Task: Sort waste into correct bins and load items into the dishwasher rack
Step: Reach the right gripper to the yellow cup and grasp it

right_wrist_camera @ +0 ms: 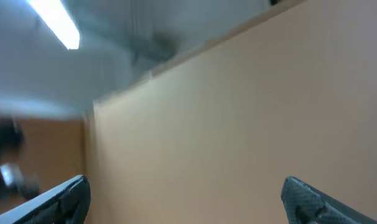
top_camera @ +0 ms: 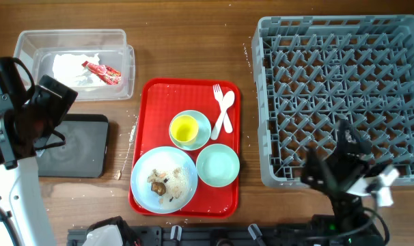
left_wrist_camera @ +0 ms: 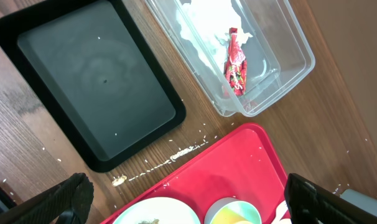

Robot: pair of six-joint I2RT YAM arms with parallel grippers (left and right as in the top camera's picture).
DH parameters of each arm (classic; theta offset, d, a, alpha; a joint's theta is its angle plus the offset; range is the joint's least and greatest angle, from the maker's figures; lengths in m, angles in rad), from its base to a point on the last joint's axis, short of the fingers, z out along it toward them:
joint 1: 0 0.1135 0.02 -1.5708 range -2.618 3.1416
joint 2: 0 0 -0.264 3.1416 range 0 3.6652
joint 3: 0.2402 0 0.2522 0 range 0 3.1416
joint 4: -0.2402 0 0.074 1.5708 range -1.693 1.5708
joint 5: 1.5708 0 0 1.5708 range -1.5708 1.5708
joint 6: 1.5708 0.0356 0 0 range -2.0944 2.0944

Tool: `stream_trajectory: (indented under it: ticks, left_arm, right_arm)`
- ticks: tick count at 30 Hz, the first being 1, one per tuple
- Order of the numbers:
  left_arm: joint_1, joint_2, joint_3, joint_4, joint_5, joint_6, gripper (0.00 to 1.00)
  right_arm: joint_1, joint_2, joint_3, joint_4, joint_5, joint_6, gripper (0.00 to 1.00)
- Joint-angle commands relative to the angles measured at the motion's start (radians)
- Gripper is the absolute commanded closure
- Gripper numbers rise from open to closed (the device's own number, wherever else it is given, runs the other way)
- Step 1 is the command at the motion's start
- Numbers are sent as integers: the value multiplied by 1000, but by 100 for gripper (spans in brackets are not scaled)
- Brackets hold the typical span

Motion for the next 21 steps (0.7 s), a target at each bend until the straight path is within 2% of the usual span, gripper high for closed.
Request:
stream_trajectory:
  ticks: [1, 3, 5, 9, 12, 15, 18, 21]
  left_arm:
    - [2, 2, -2, 0, -10, 2, 0]
    - [2, 2, -2, 0, -10, 2, 0]
    - [2, 2, -2, 0, -10, 2, 0]
    - [2, 2, -2, 0, -10, 2, 0]
    - [2, 2, -2, 0, -10, 2, 0]
    - [2, 2, -2, 0, -10, 2, 0]
    - [2, 2, -2, 0, -10, 2, 0]
    - [2, 2, -2, 0, -10, 2, 0]
  right_arm:
    - [-2, 28, 94, 12, 158, 231, 0]
    - [-2, 101, 208, -26, 98, 68, 0]
    - [-2, 232, 381, -164, 21, -94, 0]
    - [-2, 600, 834, -562, -253, -293, 0]
    - [17, 898, 1232, -972, -420, -418, 0]
    - [122, 1152, 1606, -1376, -307, -619, 0]
    - [260, 1333, 1840, -1624, -143, -705, 0]
    - [393, 1455, 1939, -1770, -40, -762, 0]
